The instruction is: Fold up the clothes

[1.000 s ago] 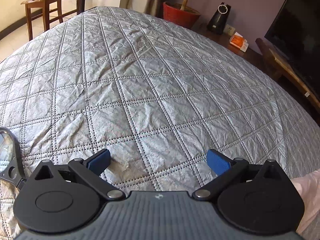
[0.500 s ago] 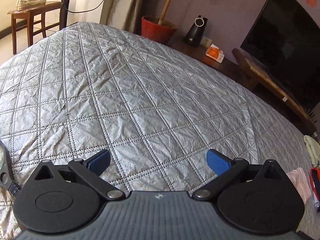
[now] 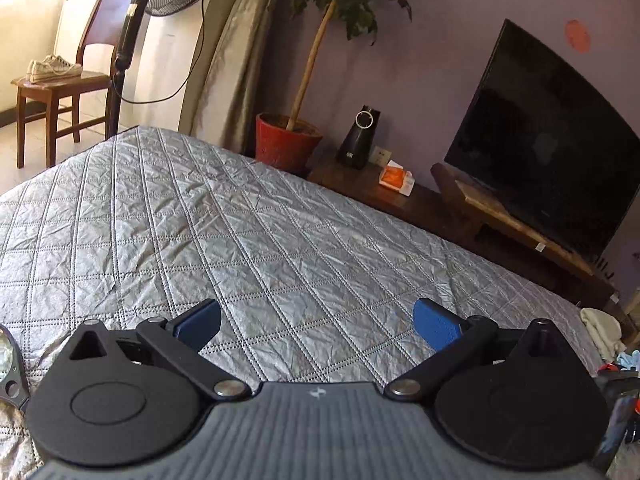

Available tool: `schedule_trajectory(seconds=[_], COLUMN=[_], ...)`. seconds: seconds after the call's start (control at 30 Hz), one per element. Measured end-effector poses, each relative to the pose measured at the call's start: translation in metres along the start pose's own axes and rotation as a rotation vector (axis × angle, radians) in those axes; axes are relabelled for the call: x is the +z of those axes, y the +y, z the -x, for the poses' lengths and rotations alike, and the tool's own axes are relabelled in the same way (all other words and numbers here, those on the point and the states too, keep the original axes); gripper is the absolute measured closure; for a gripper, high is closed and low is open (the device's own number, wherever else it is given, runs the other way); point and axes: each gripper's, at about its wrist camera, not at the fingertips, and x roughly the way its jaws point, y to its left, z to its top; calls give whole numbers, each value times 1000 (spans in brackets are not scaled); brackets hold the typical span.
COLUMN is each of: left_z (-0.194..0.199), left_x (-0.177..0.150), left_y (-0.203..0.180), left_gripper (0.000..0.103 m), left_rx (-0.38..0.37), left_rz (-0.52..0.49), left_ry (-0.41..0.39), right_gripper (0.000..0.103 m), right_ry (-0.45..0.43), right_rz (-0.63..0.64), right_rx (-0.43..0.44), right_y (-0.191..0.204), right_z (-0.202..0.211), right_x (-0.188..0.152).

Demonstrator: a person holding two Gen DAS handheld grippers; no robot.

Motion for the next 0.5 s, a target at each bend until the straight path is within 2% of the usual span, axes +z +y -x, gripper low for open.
schedule_trajectory(seconds=[0.1, 0.27, 0.3, 0.37, 0.5], left_z=[7, 20, 29, 44, 54], left_x=[-2, -5, -6, -7, -22], left_y=[-9, -24, -30, -43, -78], left_gripper=[1, 1, 1, 1, 1], left_rx=[1, 3, 0, -20, -66], left_rz=[-6, -15, -28, -67, -157], left_ry=[-46, -124, -178, -236, -216], right_gripper=[0, 0, 0, 0, 0], right_ry=[-44, -36, -53, -76, -76], right_rz=[102, 70, 74, 73, 50], right_rx=[-54, -51, -55, -54, -28], right_y=[14, 12, 13, 14, 9], right_z=[1, 1, 1, 1, 0], right_x=[-12, -13, -15, -15, -14])
